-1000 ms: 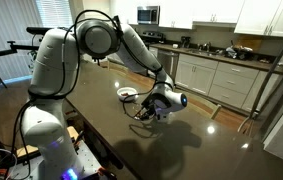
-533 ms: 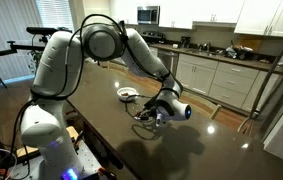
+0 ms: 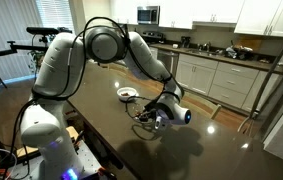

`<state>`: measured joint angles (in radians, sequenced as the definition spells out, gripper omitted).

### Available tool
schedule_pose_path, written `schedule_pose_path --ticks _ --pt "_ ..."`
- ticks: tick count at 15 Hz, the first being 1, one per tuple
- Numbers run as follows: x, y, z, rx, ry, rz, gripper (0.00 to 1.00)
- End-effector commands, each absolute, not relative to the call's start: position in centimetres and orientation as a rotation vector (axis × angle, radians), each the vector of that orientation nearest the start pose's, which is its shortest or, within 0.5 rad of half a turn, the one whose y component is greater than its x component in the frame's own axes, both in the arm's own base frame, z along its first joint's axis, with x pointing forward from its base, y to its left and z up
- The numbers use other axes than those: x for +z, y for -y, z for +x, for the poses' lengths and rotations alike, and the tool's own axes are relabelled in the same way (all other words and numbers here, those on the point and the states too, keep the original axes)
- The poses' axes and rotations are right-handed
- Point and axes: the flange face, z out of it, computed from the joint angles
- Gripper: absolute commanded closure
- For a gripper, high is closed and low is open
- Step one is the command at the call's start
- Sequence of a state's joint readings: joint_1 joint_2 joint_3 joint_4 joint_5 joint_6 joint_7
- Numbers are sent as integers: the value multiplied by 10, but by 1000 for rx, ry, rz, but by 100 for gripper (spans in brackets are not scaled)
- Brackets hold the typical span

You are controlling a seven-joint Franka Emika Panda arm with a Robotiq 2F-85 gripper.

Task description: Pour the contents of the glass cup into the white bowl

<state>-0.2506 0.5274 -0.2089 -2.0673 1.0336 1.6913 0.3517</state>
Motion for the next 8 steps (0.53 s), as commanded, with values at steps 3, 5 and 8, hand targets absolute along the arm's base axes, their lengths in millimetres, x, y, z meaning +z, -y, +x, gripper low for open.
schedule_pose_path --ticks 3,5,8 --pt "161 154 494 914 -1451 -1494 0" --pt "159 153 493 919 -1454 -1475 0" --pt "154 152 493 929 -1461 -1455 0"
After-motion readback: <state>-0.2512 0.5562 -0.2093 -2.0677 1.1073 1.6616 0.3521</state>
